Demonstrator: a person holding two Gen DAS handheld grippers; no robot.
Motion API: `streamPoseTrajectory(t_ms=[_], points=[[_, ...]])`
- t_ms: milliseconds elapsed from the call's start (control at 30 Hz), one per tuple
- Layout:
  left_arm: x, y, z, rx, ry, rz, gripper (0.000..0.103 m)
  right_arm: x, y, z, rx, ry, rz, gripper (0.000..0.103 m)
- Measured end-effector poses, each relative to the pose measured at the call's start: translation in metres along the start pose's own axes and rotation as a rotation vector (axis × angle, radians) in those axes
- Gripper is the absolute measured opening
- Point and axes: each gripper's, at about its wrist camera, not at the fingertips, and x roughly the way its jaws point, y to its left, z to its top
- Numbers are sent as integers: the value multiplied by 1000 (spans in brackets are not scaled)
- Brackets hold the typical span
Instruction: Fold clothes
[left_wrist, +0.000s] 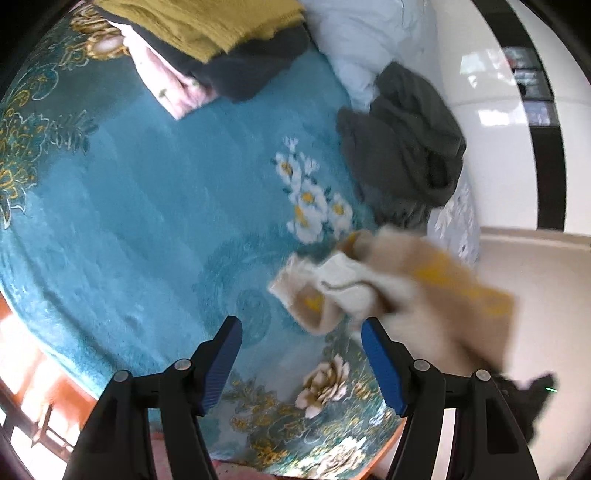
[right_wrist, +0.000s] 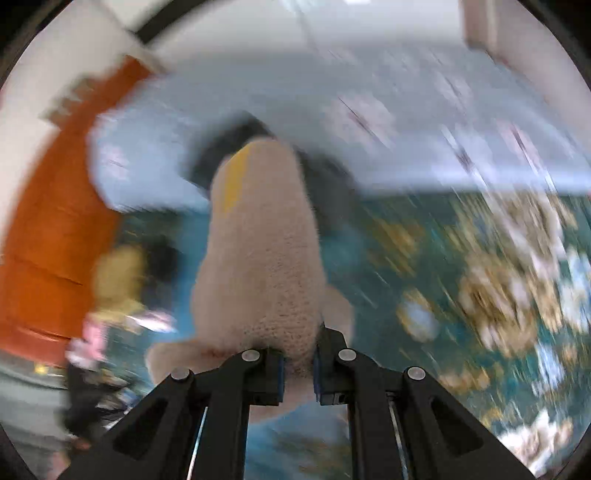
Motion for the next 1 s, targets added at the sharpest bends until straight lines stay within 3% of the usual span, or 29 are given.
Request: streamPoseTrajectory(t_ms=[100,233,400,467,533,667,700,900,933,1000], points=[[14,-14,-6,39,45,41,71,50,-66,-18,101,111,-114,11],[36,-40,-19,118,100,87,71,83,-136,-35,227,200,-197,11],[75,-71,-17,186,160,124,71,77,-175,-43,317,217,-131,20],[92,-84,-13,212,180,135,71,71,-183,-48,329,219,-153,24],[110,-95,-8,235,196,142,71,65,-193,-52,350,216,-163,38],[142,-114,5,268,221,159,71,53,-205,-51,363,163,-135,50],[151,-119,9,284,228,171,71,53,-207,-49,362,158,-133,58],[201,-144,36,339,269,211,71,87,-232,-27,446,132,-27,63],[207,-147,39,345,275,216,71,93,-235,-24,461,138,-9,73],[222,-154,44,374,288,223,71,109,-243,-19,502,153,38,80]])
